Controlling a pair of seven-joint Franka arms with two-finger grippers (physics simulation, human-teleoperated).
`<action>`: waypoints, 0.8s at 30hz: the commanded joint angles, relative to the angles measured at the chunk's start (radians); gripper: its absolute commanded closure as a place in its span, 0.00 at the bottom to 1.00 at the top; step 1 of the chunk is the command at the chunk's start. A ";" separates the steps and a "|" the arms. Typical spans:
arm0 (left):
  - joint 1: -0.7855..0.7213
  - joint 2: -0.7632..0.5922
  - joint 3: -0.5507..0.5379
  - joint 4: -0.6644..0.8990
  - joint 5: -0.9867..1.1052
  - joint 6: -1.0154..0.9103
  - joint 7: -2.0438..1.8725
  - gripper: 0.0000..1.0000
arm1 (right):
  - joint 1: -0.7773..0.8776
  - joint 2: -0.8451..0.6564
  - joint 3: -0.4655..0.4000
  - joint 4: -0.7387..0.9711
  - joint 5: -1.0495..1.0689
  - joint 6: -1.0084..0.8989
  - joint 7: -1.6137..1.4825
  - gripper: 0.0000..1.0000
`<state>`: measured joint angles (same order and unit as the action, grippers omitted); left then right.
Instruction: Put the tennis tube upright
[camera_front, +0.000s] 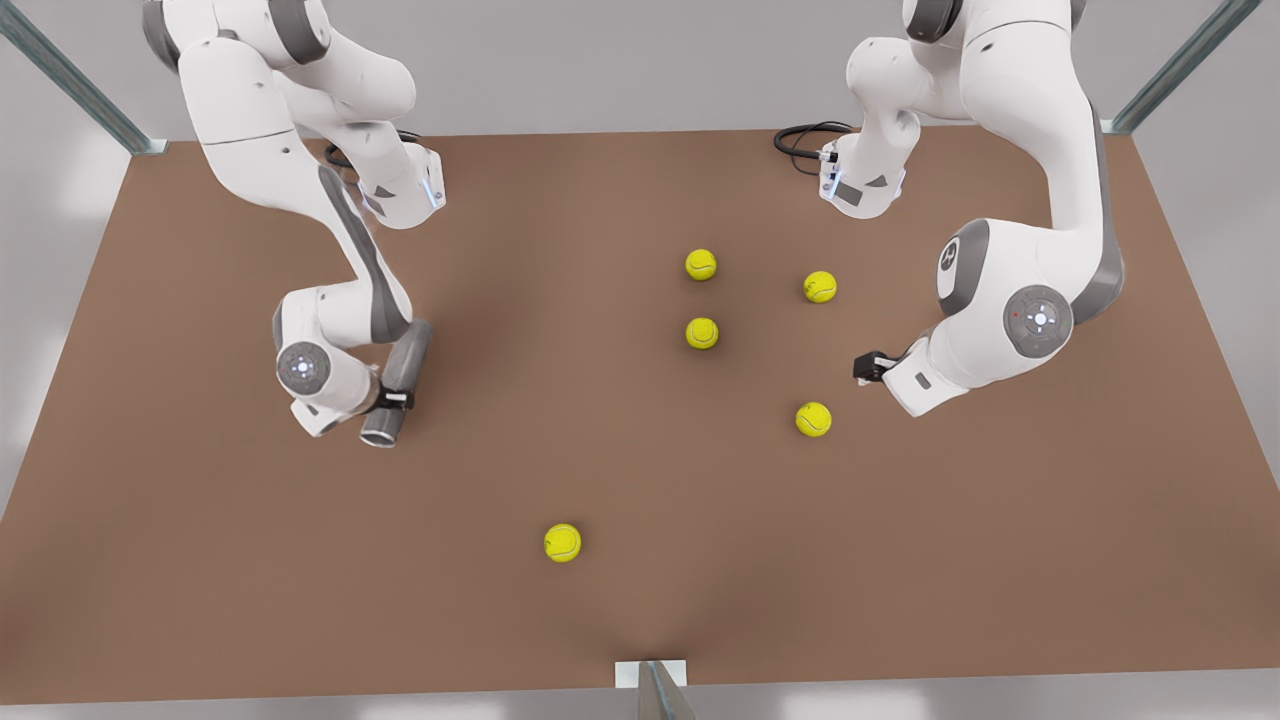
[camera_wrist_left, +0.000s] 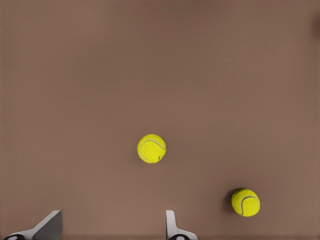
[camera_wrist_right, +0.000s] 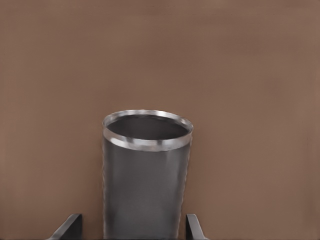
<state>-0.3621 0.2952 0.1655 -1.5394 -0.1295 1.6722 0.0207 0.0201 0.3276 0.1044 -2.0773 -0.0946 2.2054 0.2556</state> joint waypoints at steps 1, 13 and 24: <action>0.000 -0.004 0.000 0.002 0.001 -0.008 -0.011 0.00 | 0.003 0.024 0.001 0.072 0.001 -0.199 -0.282 0.19; -0.002 0.005 0.000 0.005 0.004 -0.002 -0.018 0.00 | 0.060 0.113 0.012 0.033 0.096 -0.076 0.255 0.00; -0.008 -0.021 0.008 0.007 0.002 -0.058 -0.024 0.00 | 0.098 0.160 0.011 -0.050 0.087 0.066 0.392 0.48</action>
<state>-0.3693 0.2800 0.1718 -1.5327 -0.1272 1.6511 0.0083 0.1196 0.4889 0.1154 -2.1285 -0.0004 2.2331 0.4166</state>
